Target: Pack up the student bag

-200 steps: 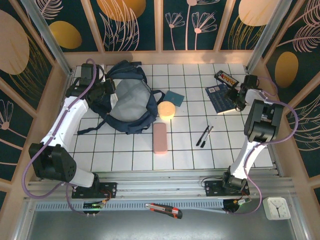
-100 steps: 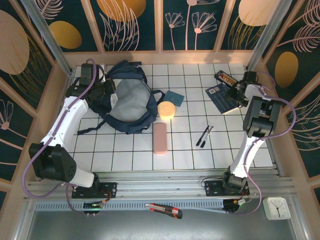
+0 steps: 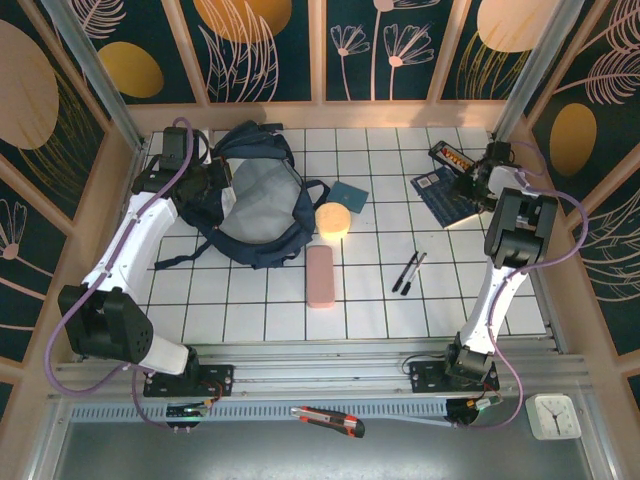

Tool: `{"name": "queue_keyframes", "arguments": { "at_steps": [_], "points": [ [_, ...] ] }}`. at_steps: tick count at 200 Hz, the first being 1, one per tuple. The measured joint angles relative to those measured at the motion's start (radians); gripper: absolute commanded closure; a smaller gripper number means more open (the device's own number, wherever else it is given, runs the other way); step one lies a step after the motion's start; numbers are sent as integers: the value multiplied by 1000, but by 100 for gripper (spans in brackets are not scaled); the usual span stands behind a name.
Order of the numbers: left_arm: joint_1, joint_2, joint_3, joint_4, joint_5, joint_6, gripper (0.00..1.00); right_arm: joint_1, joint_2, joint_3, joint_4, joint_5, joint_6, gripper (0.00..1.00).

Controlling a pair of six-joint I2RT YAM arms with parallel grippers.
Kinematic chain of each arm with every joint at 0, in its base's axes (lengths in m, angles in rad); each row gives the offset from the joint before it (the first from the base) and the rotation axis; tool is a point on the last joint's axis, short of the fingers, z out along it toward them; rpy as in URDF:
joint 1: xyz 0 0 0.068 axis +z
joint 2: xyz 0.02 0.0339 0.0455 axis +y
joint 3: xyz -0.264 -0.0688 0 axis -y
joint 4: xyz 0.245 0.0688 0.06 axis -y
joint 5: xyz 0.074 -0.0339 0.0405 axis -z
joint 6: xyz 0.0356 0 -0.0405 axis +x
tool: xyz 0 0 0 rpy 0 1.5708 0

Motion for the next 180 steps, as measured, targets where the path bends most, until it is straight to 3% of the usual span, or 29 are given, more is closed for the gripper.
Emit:
{"name": "queue_keyframes", "arguments": {
  "at_steps": [76,134,180],
  "points": [
    [0,0,0,1,1,-4,100,16,-19,-35,-17,-127,-47,26],
    [0,-3,-21,19,8,-9,100,203,-138,-197,-48,-254,24,26],
    [0,-3,-27,24,14,-9,100,142,-135,-104,-69,-226,116,31]
  ]
}}
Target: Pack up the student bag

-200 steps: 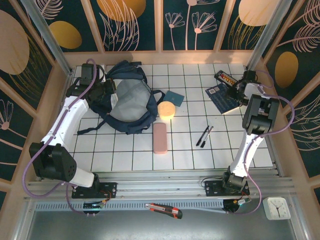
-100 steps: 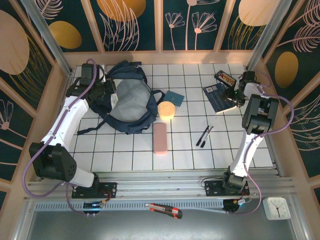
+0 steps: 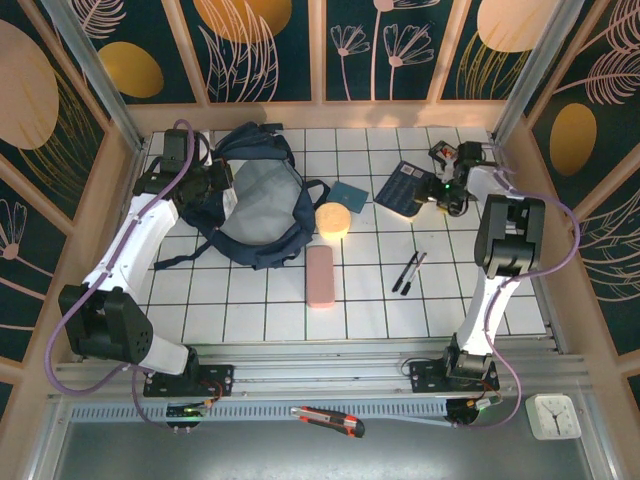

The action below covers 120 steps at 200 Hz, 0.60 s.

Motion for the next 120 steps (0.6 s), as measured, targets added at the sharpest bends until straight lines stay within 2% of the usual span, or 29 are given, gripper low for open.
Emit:
{"name": "queue_keyframes", "arguments": {
  "at_steps": [54,120],
  "points": [
    [0,-8,-26,21,13,0,100,35,44,63,12,36,105,34],
    [0,-15,-50,45,24,0,100,66,137,102,16,78,179,51]
  ]
}}
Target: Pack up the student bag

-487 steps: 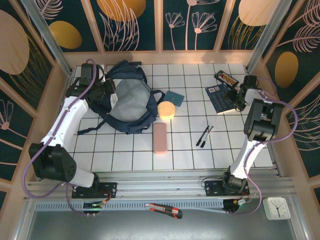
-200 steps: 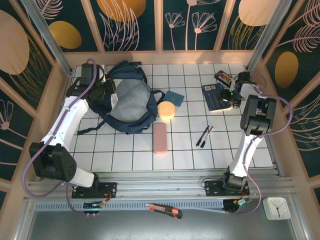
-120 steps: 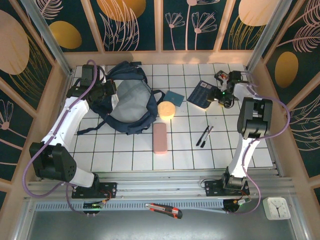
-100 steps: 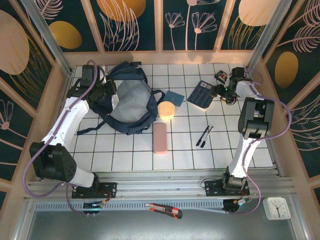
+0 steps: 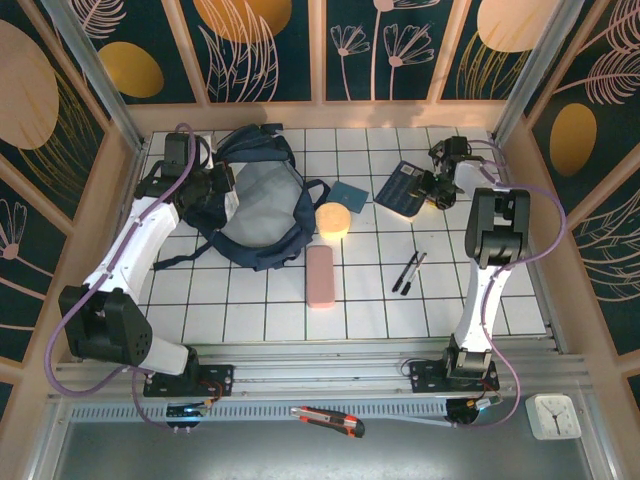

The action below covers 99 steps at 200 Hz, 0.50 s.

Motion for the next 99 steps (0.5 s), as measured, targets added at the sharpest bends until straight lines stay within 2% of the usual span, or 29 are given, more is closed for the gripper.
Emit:
{"name": "queue_keyframes", "arguments": {
  "at_steps": [34,69,83,99],
  "points": [
    [0,-6,-13,4,7,0,100,3,3,2,3,34,22,67],
    [0,-17,-24,6,6,0,100,8,12,16,11,68,28,80],
    [0,-18,-25,6,6,0,100,9,12,16,19,78,27,87],
    [0,-18,-25,6,6,0,100,8,11,16,31,84,26,100]
  ]
}}
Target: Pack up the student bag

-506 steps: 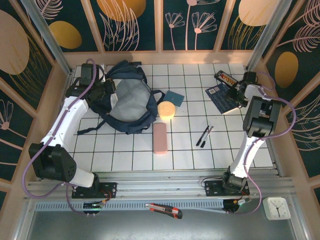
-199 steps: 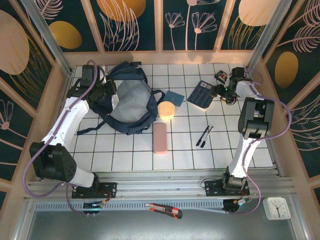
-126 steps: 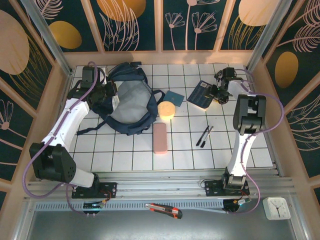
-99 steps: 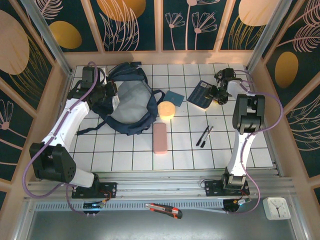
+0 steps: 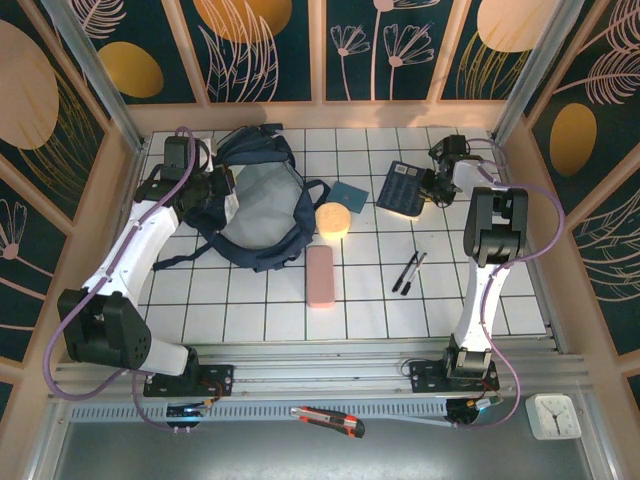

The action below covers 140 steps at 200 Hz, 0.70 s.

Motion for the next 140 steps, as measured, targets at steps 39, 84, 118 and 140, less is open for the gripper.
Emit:
{"name": "queue_keyframes", "arguments": {
  "at_steps": [39,84,118,140],
  "points": [
    [0,0,0,0,0,0,100,0,-39,-76,93,-14,-1,100],
    [0,-14,-18,8,0,-4,100,-33,-170,-308,286,-187,60,100],
    [0,-28,-36,19,0,-15,100,-68,-284,-423,392,-314,113,100],
    [0,-32,-41,25,0,-23,100,-69,-358,-457,443,-368,129,100]
  ]
}}
